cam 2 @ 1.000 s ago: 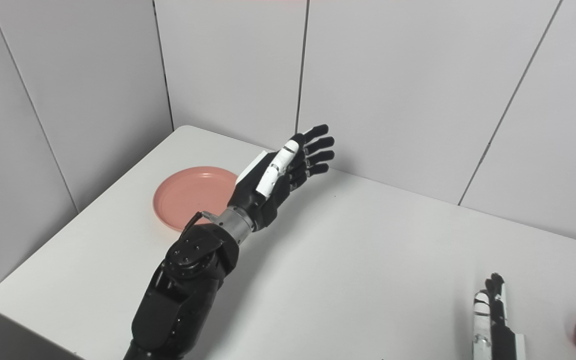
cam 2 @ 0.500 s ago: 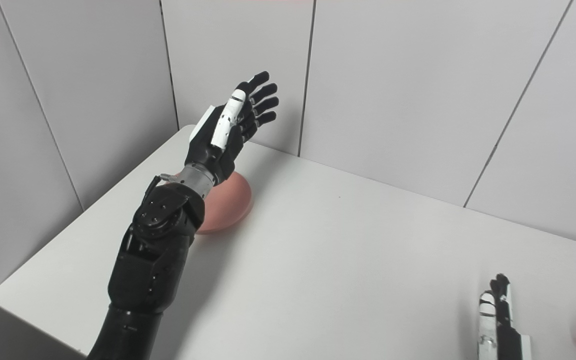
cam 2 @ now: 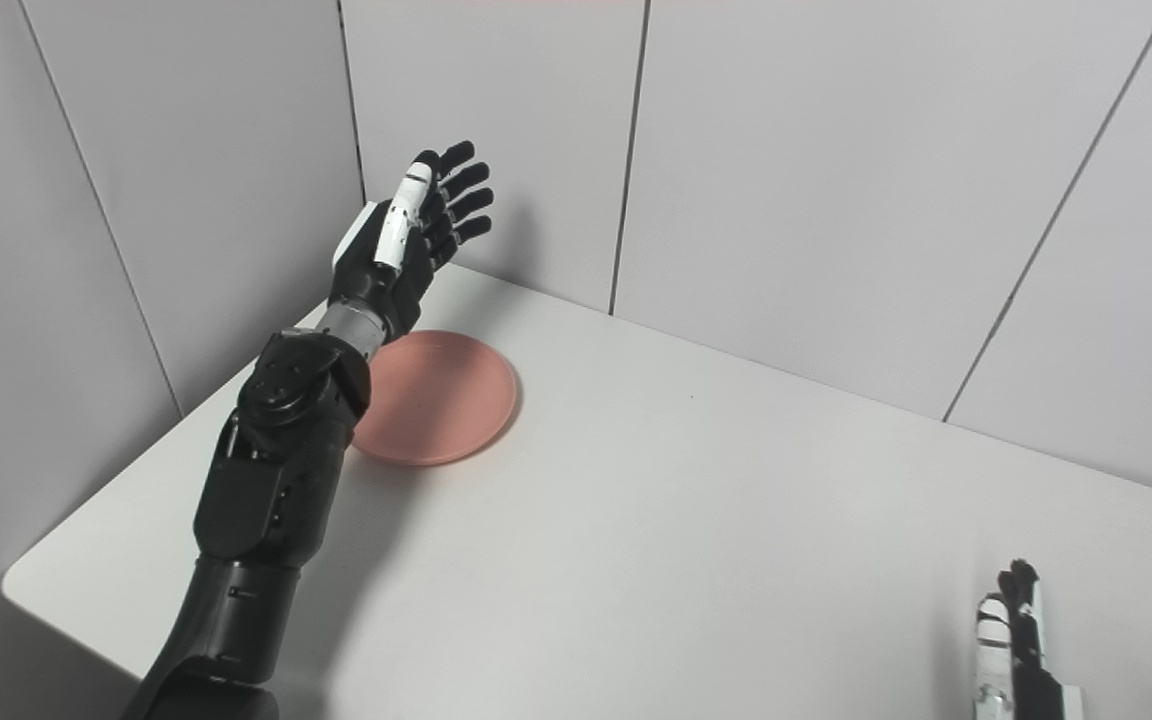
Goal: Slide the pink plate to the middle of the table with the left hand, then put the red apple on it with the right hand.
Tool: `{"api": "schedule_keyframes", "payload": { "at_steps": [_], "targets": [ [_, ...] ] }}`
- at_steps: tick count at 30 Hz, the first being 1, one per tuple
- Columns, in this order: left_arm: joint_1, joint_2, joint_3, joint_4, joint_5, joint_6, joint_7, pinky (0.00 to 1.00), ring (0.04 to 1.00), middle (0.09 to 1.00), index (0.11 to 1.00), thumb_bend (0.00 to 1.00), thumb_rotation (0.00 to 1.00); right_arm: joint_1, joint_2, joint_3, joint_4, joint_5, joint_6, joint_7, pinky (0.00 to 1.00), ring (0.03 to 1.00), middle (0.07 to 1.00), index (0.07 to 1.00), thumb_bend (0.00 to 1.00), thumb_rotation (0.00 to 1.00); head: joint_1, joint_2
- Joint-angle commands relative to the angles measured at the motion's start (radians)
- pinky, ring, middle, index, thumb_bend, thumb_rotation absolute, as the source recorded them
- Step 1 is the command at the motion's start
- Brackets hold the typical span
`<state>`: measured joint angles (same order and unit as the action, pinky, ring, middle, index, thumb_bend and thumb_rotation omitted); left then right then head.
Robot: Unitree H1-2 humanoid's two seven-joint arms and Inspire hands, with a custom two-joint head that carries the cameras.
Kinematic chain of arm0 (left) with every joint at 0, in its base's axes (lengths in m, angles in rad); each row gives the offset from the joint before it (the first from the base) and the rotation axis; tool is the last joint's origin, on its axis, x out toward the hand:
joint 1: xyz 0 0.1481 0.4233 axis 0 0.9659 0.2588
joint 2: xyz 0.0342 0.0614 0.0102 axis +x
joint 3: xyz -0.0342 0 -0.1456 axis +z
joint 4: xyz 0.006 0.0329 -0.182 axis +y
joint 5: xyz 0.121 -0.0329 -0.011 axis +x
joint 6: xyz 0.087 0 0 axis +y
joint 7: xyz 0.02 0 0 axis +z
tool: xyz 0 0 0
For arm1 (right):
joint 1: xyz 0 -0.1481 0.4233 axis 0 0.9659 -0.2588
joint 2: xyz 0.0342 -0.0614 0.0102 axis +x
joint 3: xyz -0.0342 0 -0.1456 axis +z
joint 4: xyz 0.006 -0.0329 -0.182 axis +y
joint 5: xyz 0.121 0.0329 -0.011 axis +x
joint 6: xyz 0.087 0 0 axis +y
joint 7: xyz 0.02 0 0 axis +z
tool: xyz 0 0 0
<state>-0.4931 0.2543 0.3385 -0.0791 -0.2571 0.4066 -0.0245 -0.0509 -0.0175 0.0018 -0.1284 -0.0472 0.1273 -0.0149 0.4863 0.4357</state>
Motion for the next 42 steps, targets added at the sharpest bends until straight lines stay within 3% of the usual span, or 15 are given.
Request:
{"api": "schedule_keyframes", "payload": {
  "at_steps": [1,21,34,42],
  "targets": [
    [-0.063,0.037,0.010,-0.008,-0.013,-0.047,0.001,0.88,0.893,0.900,0.885,0.37,1.00,-0.027,-0.004,-0.004,-0.038,0.007,-0.010,0.004,1.00,1.000,1.000,1.000,0.00,1.00,0.000,0.001],
    [-0.086,0.150,0.095,0.154,-0.041,-0.084,0.018,0.86,0.867,0.871,0.853,0.34,1.00,-0.029,-0.006,-0.008,-0.048,0.022,0.005,0.006,1.00,1.000,1.000,1.000,0.00,1.00,0.017,0.001],
    [-0.075,0.238,0.123,0.301,-0.070,-0.139,-0.025,0.88,0.877,0.878,0.857,0.37,1.00,-0.027,-0.017,-0.003,-0.056,0.015,0.014,0.008,1.00,1.000,1.000,1.000,0.00,1.00,0.022,0.002],
    [-0.070,0.245,0.134,0.373,-0.087,-0.176,-0.030,0.90,0.880,0.874,0.848,0.37,1.00,-0.027,-0.015,-0.003,-0.065,0.017,0.025,0.006,1.00,1.000,1.000,1.000,0.00,1.00,0.023,0.004]
  ]
}}
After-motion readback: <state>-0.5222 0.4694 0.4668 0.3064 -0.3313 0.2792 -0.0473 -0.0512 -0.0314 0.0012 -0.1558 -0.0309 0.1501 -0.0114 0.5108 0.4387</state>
